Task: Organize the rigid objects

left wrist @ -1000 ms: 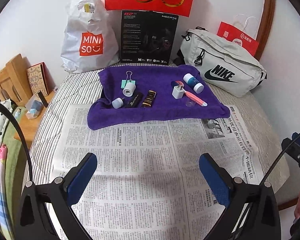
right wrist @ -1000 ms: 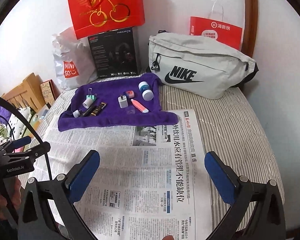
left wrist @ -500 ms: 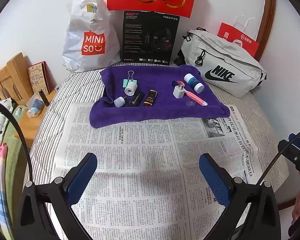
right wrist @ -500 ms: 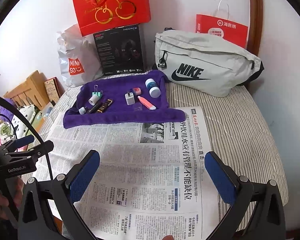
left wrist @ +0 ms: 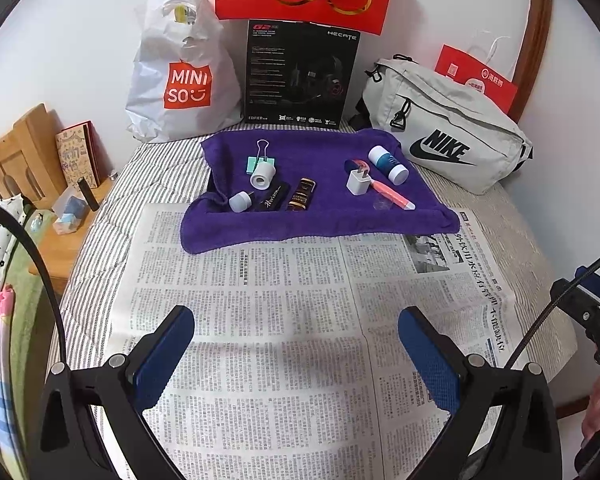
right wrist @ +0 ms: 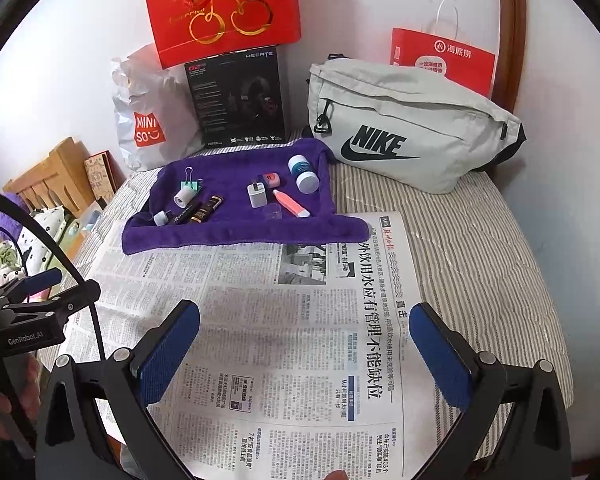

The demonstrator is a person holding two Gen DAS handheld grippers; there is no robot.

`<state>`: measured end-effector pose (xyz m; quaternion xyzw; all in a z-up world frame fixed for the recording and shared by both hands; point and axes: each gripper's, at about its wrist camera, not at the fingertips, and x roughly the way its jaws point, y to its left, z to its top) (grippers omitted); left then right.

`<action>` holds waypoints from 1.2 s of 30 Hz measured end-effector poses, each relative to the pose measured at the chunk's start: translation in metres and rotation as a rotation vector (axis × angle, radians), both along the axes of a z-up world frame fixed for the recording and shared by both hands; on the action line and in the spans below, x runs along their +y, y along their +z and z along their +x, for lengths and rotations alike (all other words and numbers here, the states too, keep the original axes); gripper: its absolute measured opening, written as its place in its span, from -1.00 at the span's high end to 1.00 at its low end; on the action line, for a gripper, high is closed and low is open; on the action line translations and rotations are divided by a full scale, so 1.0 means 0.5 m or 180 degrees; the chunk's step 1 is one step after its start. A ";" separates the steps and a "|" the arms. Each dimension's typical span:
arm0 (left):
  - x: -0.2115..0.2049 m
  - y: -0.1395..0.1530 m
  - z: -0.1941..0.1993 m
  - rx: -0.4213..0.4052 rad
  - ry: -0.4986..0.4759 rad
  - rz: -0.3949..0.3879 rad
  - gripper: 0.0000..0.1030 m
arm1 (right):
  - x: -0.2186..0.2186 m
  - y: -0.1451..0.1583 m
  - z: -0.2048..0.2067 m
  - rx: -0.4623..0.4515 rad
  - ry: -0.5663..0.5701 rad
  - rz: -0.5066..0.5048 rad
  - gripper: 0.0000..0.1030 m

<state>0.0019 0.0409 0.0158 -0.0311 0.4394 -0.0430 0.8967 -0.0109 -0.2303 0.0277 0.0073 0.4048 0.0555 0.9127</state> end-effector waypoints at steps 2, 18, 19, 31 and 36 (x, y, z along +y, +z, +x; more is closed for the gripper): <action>-0.001 0.000 0.000 -0.0004 0.0011 0.0020 -1.00 | -0.002 -0.002 0.002 0.0014 -0.0013 0.0009 -1.00; 0.005 -0.001 0.000 0.0010 0.0003 0.0009 -1.00 | 0.007 0.003 -0.003 -0.0015 0.0016 0.0011 -1.00; 0.005 -0.001 0.000 0.0008 0.0001 0.0007 -1.00 | 0.007 0.003 -0.003 -0.0014 0.0014 0.0015 -1.00; 0.008 -0.003 -0.001 -0.0001 0.0007 0.0004 -1.00 | 0.012 0.003 -0.005 -0.0014 0.0024 -0.0003 -1.00; 0.007 -0.004 -0.001 0.0000 0.0011 0.0001 -1.00 | 0.013 0.002 -0.004 -0.0008 0.0029 -0.0007 -1.00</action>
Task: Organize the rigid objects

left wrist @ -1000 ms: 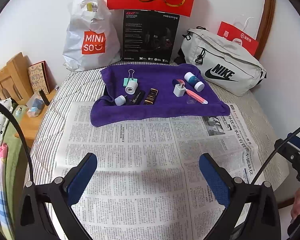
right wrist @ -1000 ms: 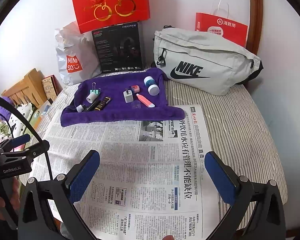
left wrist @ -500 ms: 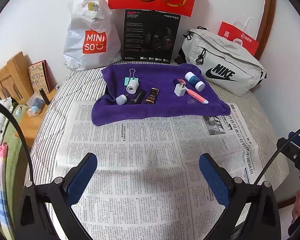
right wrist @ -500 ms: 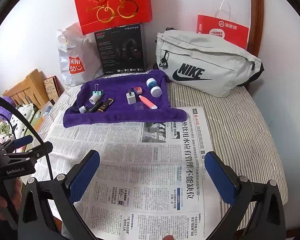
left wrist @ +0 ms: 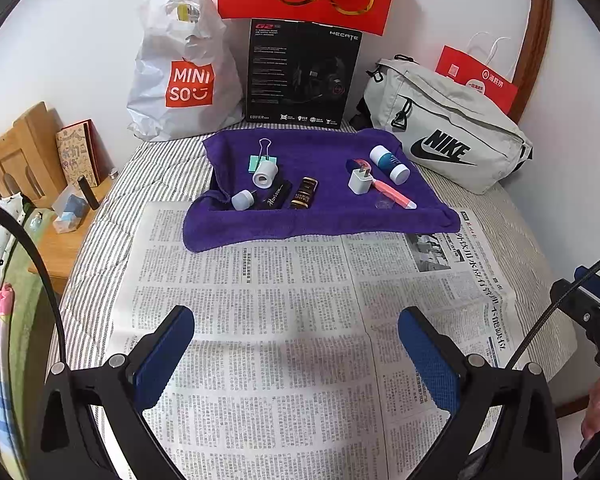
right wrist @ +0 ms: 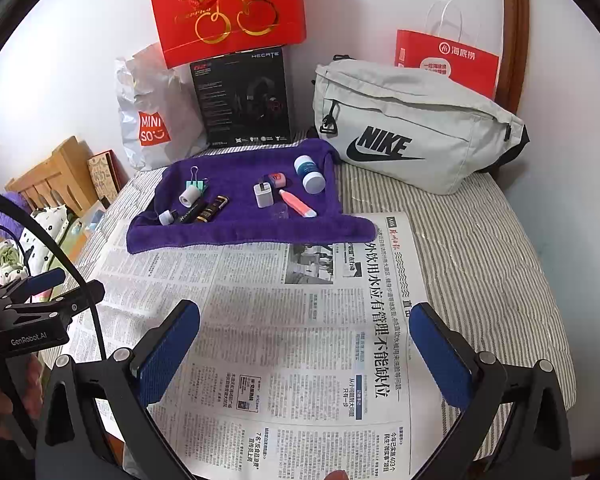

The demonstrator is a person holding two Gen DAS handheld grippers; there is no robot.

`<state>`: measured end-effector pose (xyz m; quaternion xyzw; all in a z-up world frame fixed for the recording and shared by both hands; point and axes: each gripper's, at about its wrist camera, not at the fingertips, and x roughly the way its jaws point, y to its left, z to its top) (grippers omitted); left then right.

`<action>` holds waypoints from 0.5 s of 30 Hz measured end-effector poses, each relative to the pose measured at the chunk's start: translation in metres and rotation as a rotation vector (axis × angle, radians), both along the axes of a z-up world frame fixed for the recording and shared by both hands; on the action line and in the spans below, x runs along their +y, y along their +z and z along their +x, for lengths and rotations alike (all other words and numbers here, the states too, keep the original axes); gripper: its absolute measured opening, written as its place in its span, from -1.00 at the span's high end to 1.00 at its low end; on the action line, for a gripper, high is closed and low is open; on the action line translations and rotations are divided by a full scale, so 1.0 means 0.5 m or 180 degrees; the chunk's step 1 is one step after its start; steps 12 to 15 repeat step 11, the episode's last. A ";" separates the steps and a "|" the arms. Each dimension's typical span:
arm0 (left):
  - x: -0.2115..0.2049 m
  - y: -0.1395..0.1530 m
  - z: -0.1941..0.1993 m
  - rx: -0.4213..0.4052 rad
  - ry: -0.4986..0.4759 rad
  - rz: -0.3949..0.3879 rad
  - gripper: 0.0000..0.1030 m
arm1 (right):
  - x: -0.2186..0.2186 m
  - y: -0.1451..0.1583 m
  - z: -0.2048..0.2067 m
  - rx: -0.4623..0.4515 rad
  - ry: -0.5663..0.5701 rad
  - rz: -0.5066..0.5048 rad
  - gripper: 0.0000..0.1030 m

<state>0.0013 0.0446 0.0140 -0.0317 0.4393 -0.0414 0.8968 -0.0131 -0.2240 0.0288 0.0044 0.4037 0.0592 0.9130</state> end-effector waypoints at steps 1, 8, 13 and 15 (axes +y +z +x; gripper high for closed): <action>0.000 0.000 0.001 0.0004 0.0002 0.0001 -1.00 | 0.001 -0.001 0.000 0.0002 0.0000 -0.0002 -1.00; -0.003 -0.013 0.009 0.0022 0.0008 0.0013 -1.00 | 0.007 -0.007 0.005 0.0022 0.0017 -0.0005 -1.00; -0.003 -0.020 0.015 0.0010 0.0014 0.0043 -1.00 | 0.011 -0.013 0.010 0.0037 0.0029 -0.0017 -1.00; -0.003 -0.020 0.015 0.0010 0.0014 0.0043 -1.00 | 0.011 -0.013 0.010 0.0037 0.0029 -0.0017 -1.00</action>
